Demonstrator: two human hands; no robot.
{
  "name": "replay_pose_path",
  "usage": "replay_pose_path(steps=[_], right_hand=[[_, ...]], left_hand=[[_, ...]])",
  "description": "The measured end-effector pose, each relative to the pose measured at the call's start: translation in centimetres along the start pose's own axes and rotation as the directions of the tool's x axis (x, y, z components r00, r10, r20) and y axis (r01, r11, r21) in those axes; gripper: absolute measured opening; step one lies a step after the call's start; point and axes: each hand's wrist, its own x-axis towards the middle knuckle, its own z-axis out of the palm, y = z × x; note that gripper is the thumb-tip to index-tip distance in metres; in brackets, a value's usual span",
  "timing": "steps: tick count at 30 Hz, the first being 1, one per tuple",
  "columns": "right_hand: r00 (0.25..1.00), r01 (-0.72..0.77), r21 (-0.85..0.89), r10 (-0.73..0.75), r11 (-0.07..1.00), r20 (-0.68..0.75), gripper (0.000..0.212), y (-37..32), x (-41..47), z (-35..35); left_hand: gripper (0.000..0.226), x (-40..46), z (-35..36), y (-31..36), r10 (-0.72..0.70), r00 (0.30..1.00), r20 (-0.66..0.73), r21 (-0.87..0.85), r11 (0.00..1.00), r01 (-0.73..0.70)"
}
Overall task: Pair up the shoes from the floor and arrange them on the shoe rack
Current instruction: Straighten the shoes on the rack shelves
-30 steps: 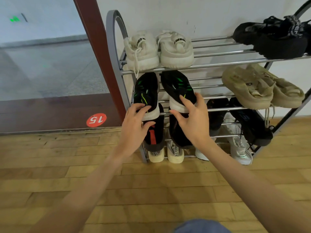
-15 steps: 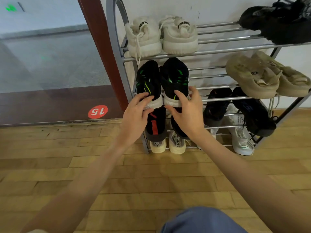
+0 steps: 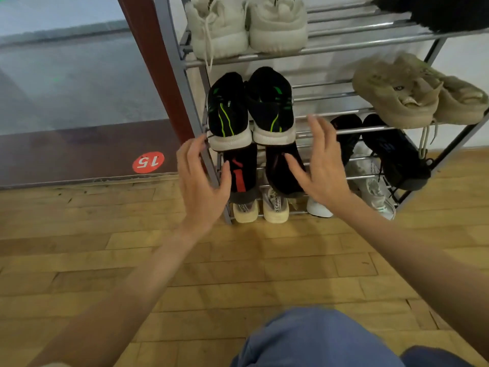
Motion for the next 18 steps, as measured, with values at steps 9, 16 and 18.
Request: replay_pose_path(steps=[9, 16, 18], right_hand=[[0.902, -0.015, -0.213, 0.105, 0.977, 0.418, 0.057, 3.1, -4.8, 2.8], [0.793, -0.016, -0.361, 0.232, 0.932, 0.564, 0.072, 3.4, -3.7, 6.2], [0.806, 0.018, -0.402, 0.225, 0.915, 0.547, 0.070, 3.4, -3.7, 7.0]], left_hand=[[0.072, -6.3, 3.0, -3.1, -0.190, 0.897, 0.400, 0.294, 0.953, 0.071], [0.087, -6.4, 7.3, -4.7, -0.391, 0.815, 0.428, 0.398, 0.891, 0.219], [0.085, -6.4, 8.1, -4.9, -0.391, 0.829, 0.399, 0.416, 0.883, 0.217]])
